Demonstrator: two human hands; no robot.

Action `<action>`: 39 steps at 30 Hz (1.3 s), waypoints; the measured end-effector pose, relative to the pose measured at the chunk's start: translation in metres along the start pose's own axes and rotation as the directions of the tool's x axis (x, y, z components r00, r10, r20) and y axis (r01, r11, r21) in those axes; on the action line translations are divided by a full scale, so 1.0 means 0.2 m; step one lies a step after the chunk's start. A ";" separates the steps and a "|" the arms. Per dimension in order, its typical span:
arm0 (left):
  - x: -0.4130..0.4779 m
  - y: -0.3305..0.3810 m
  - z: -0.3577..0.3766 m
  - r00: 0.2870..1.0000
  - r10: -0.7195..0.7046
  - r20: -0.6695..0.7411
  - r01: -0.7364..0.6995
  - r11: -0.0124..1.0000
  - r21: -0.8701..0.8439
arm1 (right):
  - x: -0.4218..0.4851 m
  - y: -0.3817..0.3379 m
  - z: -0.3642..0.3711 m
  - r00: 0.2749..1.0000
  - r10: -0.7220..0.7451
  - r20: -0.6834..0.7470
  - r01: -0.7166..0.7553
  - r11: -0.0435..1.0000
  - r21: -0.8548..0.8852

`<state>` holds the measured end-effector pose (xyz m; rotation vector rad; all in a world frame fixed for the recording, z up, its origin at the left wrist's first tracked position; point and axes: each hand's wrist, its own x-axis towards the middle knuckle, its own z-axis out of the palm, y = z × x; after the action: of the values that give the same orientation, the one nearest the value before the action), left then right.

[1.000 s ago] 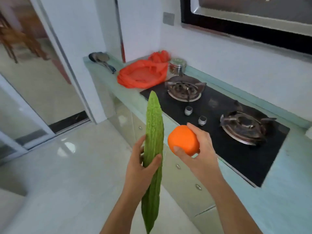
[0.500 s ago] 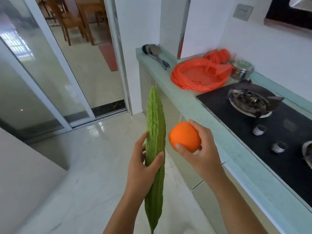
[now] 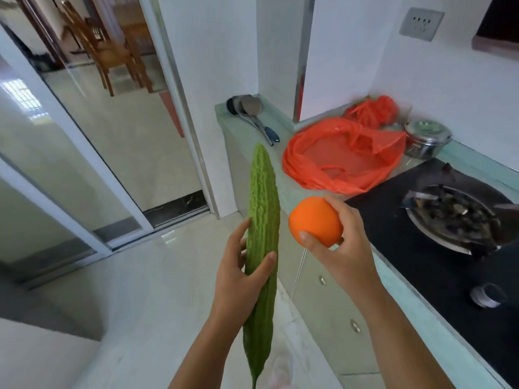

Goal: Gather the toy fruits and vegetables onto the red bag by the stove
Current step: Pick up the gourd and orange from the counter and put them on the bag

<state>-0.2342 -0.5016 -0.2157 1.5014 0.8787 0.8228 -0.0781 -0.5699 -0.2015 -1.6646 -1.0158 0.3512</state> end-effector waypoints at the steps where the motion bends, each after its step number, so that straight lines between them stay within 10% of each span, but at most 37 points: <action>1: 0.09 0.02 0.03 1.000 0.011 0.011 -0.011 1.000 0.009 | 0.08 0.01 -0.02 1.000 -0.005 0.002 0.005 1.000 0.005; 23: 1.36 -0.10 0.39 0.950 -0.001 0.313 -0.036 0.993 0.115 | 0.91 0.43 -0.18 0.909 0.316 -0.272 -0.336 0.941 -0.028; 39: 2.44 -0.22 0.48 0.547 0.040 0.836 -0.344 0.921 0.181 | 1.55 0.45 0.18 0.705 0.385 -0.596 -0.512 0.857 -0.052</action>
<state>0.0785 -0.1136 -0.2588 2.0378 0.1090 0.0204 0.1194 -0.3131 -0.2140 -2.0448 -0.1793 0.0370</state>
